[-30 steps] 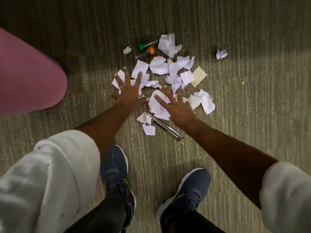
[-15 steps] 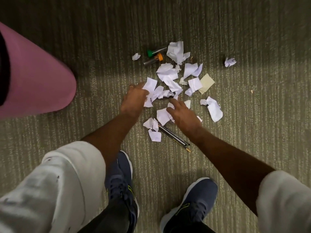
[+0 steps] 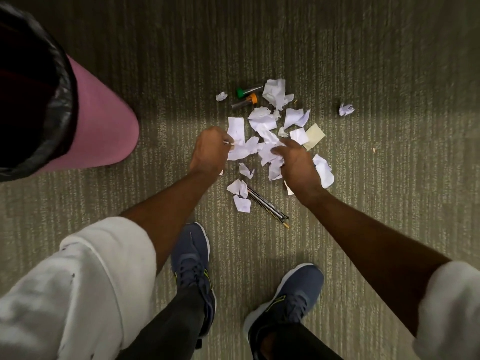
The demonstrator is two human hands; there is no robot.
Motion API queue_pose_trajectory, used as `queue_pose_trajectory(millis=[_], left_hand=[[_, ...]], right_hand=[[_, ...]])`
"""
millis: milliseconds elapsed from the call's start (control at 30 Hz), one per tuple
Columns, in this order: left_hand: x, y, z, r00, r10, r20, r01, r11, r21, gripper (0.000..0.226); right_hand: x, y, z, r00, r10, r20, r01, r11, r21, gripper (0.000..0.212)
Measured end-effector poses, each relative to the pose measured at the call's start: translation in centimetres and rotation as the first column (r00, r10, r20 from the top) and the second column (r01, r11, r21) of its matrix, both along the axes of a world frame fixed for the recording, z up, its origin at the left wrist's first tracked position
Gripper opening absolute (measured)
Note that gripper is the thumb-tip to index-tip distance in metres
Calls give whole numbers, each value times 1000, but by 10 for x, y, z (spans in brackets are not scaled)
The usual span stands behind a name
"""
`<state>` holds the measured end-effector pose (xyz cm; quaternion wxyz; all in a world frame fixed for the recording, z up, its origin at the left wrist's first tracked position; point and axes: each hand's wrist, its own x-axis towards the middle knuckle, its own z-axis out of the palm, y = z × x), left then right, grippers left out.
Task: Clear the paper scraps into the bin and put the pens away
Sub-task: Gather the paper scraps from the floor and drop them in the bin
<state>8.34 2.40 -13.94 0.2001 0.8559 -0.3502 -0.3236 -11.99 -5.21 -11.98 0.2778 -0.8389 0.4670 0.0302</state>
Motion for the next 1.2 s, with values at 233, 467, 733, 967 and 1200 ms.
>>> queue_pose_trajectory(millis=[233, 467, 733, 967, 1200], left_hand=[[2, -2, 59, 987, 119, -106, -126, 990, -64, 12], [29, 4, 131, 945, 251, -212, -292, 937, -193, 10], [105, 48, 237, 881, 428, -203, -474, 803, -361, 13], [198, 114, 279, 753, 645, -132, -647, 689, -327, 14], [253, 157, 251, 668, 727, -162, -743, 663, -87, 24]], right_hand=[[10, -6, 43, 977, -193, 87, 197, 980, -30, 40], [58, -16, 117, 898, -410, 161, 396, 911, 112, 22], [189, 7, 227, 883, -336, 328, 235, 921, 312, 20], [311, 57, 279, 896, -281, 344, 102, 884, 455, 23], [376, 100, 262, 960, -239, 145, 90, 755, 650, 24]])
